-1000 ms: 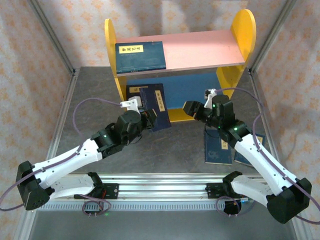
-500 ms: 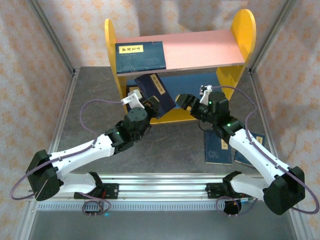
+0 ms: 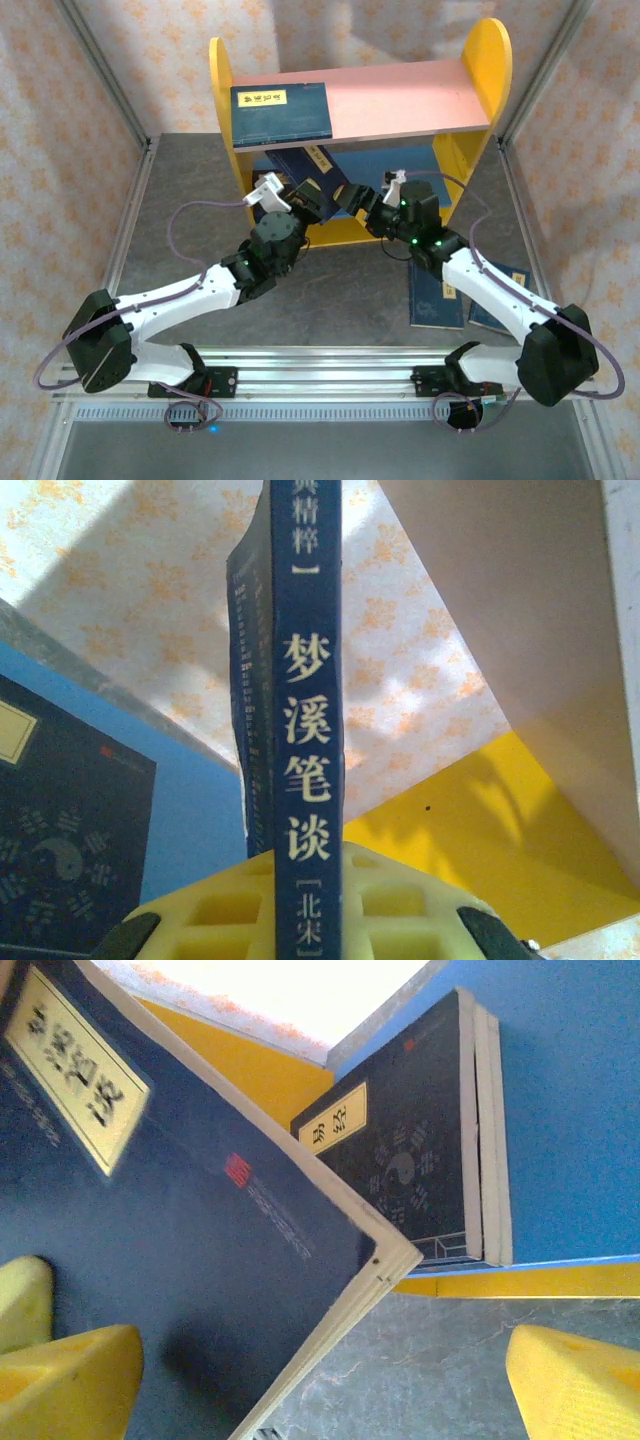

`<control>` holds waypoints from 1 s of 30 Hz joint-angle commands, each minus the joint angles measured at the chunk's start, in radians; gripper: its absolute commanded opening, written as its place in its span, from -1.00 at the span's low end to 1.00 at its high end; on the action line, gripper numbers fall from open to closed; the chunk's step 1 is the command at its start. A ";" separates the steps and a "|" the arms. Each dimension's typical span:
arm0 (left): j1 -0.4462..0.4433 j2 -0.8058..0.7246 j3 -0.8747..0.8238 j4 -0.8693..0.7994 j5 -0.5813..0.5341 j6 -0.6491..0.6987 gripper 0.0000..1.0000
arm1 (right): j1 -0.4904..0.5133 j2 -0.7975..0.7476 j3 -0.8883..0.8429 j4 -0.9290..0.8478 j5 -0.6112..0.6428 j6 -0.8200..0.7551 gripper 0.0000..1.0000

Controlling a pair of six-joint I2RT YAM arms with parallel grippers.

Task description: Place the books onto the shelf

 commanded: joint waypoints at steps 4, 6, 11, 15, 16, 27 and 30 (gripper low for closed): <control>0.006 0.016 -0.003 0.181 -0.028 0.022 -1.00 | 0.023 0.023 0.041 0.097 0.008 0.053 0.84; 0.005 0.016 -0.010 0.185 -0.030 0.015 -1.00 | 0.022 0.029 0.042 0.107 0.020 0.060 0.80; 0.006 0.013 -0.050 0.234 -0.046 -0.002 -1.00 | 0.022 0.045 0.053 0.137 0.028 0.084 0.69; 0.006 0.020 -0.072 0.268 -0.056 -0.008 -1.00 | 0.022 0.067 0.062 0.171 0.014 0.120 0.65; 0.006 0.022 -0.076 0.279 -0.059 -0.011 -1.00 | 0.023 0.071 0.060 0.190 0.011 0.131 0.62; 0.005 0.044 -0.100 0.331 -0.085 -0.015 -1.00 | 0.022 0.085 0.063 0.212 0.033 0.141 -0.05; 0.006 0.046 -0.100 0.328 -0.088 -0.013 -1.00 | 0.022 0.089 0.069 0.210 0.037 0.136 -0.29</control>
